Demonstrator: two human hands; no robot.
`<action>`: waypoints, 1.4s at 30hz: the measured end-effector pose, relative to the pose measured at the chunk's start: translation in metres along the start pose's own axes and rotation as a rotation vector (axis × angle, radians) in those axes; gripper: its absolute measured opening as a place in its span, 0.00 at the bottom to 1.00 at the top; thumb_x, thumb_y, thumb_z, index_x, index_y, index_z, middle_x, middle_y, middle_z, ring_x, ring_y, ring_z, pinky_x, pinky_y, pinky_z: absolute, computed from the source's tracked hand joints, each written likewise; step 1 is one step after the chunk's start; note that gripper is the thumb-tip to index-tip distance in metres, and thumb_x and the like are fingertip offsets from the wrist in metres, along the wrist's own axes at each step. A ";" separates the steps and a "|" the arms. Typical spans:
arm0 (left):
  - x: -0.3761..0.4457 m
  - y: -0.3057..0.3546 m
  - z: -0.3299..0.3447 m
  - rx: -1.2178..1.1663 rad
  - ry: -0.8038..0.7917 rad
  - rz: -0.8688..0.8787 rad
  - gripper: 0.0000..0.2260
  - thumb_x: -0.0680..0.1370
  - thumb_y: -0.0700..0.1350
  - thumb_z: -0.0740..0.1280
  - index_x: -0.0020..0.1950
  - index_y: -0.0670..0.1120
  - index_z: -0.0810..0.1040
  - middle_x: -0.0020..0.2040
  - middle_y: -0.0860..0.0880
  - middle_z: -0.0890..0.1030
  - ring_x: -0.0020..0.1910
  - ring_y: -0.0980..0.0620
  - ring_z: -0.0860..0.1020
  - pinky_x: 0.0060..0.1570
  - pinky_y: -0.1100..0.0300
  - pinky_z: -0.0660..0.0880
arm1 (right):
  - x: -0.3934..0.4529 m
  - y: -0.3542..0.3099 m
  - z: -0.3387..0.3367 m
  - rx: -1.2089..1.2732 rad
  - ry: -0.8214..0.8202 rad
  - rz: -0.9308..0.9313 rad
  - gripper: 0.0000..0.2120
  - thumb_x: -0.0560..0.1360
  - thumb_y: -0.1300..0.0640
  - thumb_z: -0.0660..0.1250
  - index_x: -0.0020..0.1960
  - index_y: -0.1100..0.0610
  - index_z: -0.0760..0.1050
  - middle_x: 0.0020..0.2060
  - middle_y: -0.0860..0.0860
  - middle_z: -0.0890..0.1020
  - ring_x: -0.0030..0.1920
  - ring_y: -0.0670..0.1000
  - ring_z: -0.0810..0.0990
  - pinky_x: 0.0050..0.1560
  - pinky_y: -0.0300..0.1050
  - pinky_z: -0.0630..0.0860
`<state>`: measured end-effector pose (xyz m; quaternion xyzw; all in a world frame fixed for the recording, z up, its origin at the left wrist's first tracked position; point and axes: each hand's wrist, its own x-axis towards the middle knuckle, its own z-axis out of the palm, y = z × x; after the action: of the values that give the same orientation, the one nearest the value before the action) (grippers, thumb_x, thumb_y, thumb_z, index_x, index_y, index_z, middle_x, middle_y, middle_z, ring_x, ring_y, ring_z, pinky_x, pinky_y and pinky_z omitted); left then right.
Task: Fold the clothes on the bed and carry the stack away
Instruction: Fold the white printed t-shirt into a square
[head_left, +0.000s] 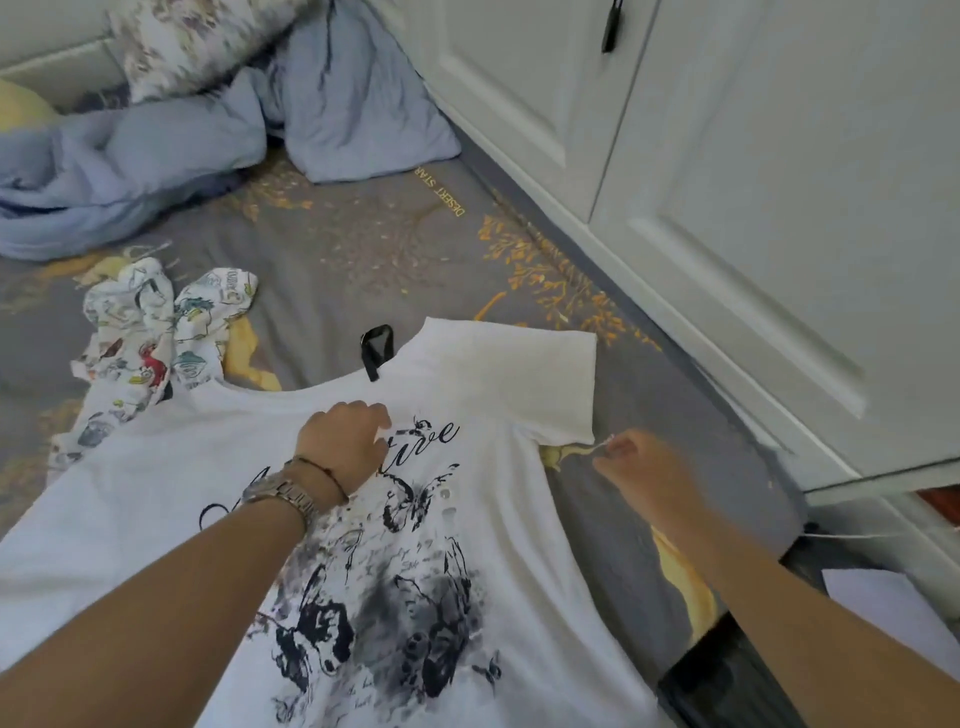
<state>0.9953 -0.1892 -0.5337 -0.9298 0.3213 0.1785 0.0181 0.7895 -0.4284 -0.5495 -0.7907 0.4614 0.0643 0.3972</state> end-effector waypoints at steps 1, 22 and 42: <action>0.020 0.003 0.001 -0.013 0.008 0.013 0.12 0.77 0.47 0.60 0.60 0.51 0.73 0.57 0.49 0.78 0.57 0.47 0.75 0.55 0.53 0.73 | 0.013 -0.001 0.007 0.047 -0.006 0.031 0.08 0.69 0.53 0.69 0.47 0.54 0.76 0.42 0.50 0.81 0.44 0.53 0.80 0.44 0.47 0.75; 0.249 0.181 0.038 -0.353 -0.131 0.492 0.13 0.75 0.43 0.67 0.59 0.46 0.76 0.57 0.43 0.78 0.57 0.44 0.74 0.59 0.51 0.71 | 0.096 0.024 0.061 0.539 0.035 0.248 0.22 0.62 0.65 0.77 0.50 0.58 0.71 0.42 0.53 0.80 0.43 0.54 0.81 0.45 0.50 0.79; 0.172 0.119 -0.021 -0.547 0.125 0.580 0.04 0.74 0.40 0.68 0.47 0.40 0.78 0.41 0.49 0.77 0.43 0.52 0.75 0.45 0.63 0.70 | 0.057 0.000 0.043 0.246 0.170 -0.182 0.04 0.70 0.64 0.69 0.45 0.63 0.77 0.40 0.57 0.80 0.40 0.54 0.77 0.43 0.48 0.71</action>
<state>1.0550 -0.3884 -0.5637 -0.7801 0.5115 0.1985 -0.3008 0.8332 -0.4375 -0.6046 -0.7772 0.4244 -0.0958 0.4547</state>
